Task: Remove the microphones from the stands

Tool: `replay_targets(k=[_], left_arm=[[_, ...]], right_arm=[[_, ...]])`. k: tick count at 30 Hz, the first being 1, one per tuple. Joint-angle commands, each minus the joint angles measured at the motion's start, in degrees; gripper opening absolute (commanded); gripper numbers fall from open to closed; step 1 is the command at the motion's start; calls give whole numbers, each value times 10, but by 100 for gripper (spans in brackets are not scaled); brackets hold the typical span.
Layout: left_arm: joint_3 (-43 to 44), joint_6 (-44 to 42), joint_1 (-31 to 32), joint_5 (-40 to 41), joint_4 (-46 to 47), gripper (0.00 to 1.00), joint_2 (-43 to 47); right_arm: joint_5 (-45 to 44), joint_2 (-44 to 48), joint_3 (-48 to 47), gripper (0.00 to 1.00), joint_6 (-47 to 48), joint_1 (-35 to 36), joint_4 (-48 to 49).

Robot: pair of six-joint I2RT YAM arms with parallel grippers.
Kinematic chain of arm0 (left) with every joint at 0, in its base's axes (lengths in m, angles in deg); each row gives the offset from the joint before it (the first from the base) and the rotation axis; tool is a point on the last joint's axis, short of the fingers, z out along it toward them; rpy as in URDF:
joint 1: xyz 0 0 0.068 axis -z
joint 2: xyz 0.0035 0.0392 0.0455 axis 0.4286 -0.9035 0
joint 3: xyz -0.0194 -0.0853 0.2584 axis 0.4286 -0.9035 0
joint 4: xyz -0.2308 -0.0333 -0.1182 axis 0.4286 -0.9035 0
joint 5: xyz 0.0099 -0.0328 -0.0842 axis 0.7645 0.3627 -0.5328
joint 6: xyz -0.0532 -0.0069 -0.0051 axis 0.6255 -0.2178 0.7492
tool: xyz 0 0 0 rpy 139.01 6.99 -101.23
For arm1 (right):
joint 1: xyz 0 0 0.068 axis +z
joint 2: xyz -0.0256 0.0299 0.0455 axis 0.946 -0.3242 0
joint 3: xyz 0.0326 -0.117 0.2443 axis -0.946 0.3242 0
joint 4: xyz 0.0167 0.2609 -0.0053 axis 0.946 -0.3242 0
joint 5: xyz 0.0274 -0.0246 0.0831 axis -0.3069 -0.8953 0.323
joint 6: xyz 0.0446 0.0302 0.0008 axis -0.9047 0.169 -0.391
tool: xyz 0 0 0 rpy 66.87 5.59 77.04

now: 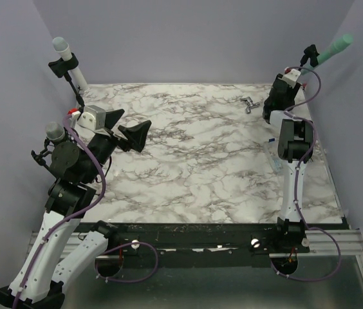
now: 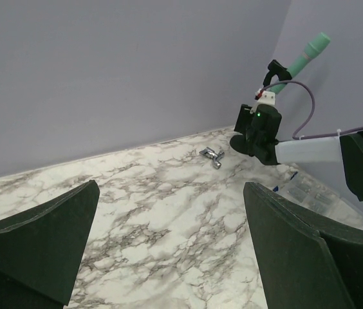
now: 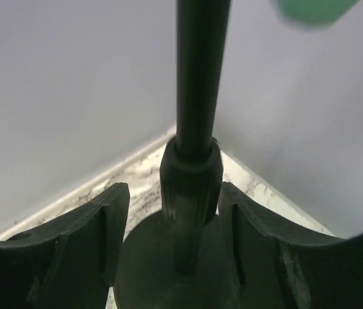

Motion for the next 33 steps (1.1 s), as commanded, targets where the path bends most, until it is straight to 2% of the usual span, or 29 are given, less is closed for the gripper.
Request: replay_targets(k=[1, 4, 10, 17, 19, 22, 33], left_arm=[[-1, 4, 2, -11, 13, 99, 2], [-1, 3, 3, -10, 12, 99, -1], [0, 3, 3, -13, 12, 99, -7], [1, 3, 3, -14, 12, 98, -10], [1, 3, 3, -14, 13, 99, -10], [-1, 3, 3, -14, 14, 99, -10], [-1, 8, 3, -17, 16, 99, -4]], right_arm=[[-4, 0, -33, 61, 0, -3, 13], [-10, -15, -57, 54, 3, -6, 7], [-3, -32, -82, 46, 2, -8, 3], [0, -27, -68, 18, 8, -10, 4], [7, -12, -37, 9, 3, -9, 14], [16, 15, 15, 1, 12, -8, 49], [42, 165, 231, 1, 33, 13, 142]])
